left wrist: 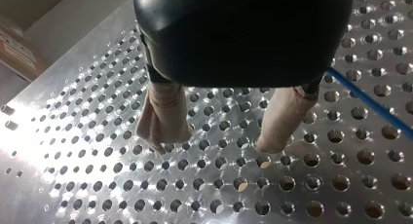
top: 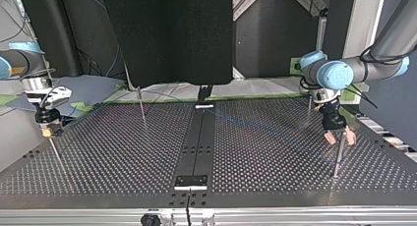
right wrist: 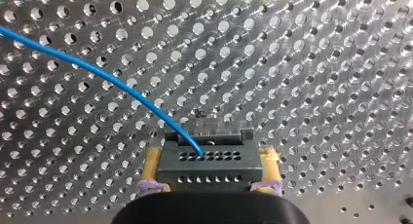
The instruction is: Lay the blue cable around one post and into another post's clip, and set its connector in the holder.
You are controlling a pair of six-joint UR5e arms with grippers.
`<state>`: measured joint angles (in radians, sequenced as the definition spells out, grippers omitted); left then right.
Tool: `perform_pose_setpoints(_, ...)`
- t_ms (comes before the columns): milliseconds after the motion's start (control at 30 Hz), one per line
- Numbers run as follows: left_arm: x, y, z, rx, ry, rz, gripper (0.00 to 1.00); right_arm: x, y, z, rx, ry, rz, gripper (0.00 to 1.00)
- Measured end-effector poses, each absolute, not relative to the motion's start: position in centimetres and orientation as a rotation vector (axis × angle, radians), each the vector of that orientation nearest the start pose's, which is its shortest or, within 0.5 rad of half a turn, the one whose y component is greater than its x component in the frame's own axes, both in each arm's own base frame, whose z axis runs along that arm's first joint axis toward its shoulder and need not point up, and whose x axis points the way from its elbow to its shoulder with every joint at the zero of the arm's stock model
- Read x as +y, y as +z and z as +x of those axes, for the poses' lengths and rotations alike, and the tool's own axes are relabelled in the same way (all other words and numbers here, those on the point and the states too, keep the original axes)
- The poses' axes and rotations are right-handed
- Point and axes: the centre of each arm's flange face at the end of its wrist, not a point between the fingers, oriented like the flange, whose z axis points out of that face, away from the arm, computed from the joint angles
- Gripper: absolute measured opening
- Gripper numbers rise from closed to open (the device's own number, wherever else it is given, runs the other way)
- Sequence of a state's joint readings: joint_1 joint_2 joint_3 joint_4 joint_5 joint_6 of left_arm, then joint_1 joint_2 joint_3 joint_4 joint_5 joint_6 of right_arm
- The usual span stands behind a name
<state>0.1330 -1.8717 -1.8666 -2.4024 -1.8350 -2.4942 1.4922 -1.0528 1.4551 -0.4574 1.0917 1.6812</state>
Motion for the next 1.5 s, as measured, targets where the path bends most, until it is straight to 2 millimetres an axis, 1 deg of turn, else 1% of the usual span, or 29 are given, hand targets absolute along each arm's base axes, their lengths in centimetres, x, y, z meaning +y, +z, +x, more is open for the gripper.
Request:
perform_pose_setpoints(633,-3.24,26.29,56.90,1.129,-0.457,-0.907,1.00,-67.85,28.22,12.62,-1.032,1.596,1.425,0.01)
perform_pose_setpoints(1067,-3.22,26.33,56.91,1.128,-0.457,-0.907,1.00,-67.84,28.16,13.08,-1.014,1.622,1.439,0.01)
perform_pose_setpoints(1500,-3.23,26.32,56.92,1.129,-0.457,-0.907,1.00,-67.95,28.02,12.88,-1.017,1.626,1.436,0.01)
